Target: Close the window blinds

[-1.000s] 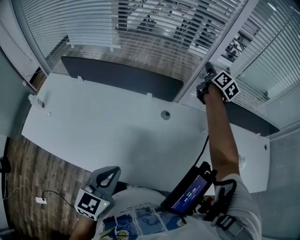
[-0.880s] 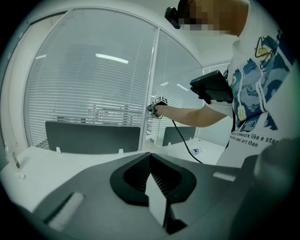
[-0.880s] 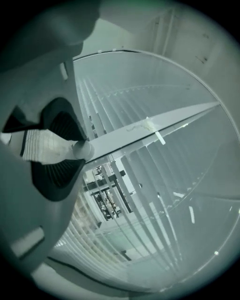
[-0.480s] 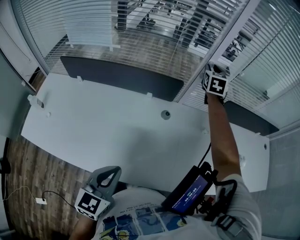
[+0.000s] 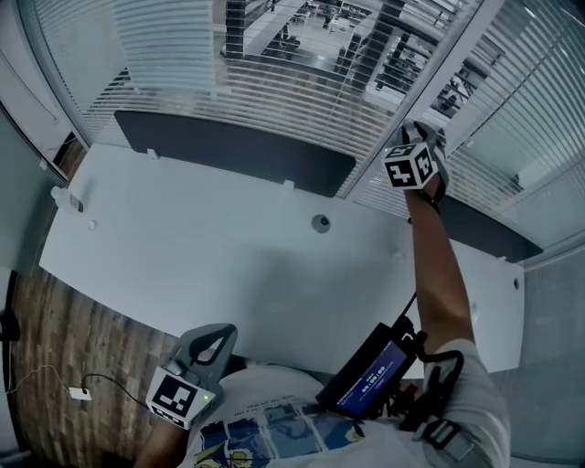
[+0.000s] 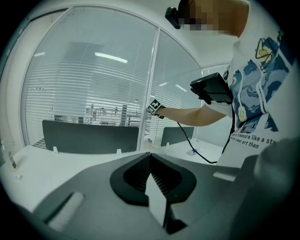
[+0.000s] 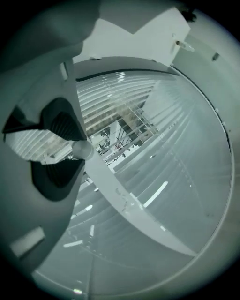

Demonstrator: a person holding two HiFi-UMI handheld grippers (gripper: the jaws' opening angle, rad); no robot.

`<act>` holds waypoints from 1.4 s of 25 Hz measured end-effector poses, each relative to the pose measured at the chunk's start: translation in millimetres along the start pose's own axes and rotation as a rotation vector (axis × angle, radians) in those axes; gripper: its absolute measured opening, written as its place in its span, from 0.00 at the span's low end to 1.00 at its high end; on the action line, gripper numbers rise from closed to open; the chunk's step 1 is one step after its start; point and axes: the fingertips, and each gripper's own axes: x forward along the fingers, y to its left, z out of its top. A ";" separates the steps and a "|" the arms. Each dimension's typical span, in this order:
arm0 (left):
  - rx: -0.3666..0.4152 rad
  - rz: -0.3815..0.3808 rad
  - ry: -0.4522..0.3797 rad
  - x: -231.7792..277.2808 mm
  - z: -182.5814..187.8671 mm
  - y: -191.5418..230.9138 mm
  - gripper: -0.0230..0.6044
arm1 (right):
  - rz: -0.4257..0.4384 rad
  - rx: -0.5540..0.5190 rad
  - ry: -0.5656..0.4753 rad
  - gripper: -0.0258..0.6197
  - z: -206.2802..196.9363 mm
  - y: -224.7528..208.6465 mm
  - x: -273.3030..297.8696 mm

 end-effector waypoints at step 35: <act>0.023 -0.024 0.008 9.2 0.2 -3.2 0.05 | 0.526 1.899 -0.312 0.23 -12.5 -8.7 -4.1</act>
